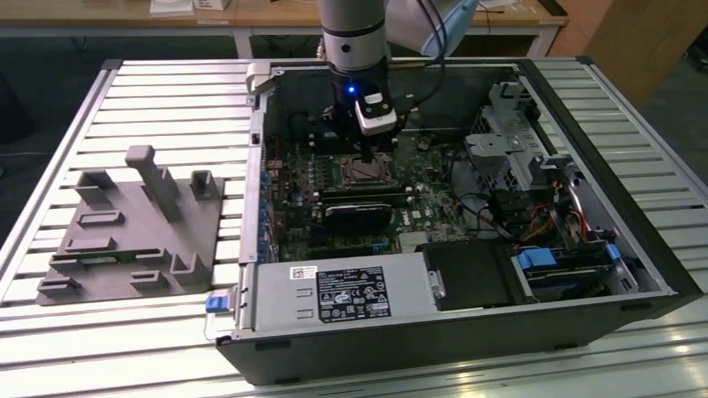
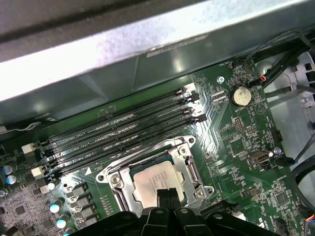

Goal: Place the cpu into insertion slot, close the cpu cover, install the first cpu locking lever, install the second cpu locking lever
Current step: 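Install the second cpu locking lever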

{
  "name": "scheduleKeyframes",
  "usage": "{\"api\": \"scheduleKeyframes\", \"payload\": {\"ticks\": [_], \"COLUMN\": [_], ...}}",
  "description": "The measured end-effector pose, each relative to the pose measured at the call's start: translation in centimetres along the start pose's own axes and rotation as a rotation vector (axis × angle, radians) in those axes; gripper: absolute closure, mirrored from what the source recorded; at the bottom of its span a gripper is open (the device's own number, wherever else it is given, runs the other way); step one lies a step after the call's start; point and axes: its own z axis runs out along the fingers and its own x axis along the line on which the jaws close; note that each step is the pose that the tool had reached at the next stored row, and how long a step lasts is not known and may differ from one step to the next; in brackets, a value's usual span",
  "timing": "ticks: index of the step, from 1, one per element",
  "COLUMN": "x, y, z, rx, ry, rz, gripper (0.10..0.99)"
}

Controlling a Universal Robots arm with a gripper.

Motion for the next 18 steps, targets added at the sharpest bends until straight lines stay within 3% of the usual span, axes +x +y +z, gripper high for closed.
{"api": "scheduleKeyframes", "payload": {"ticks": [5, 14, 18], "x": [0.0, -0.23, -0.43], "y": [0.0, 0.02, 0.05], "z": [-0.04, -1.39, -1.46], "rx": [0.0, 0.001, 0.002], "ry": [0.0001, 0.0013, 0.005], "rz": [0.0, 0.0, 0.0], "gripper": [0.98, 0.98, 0.98]}}
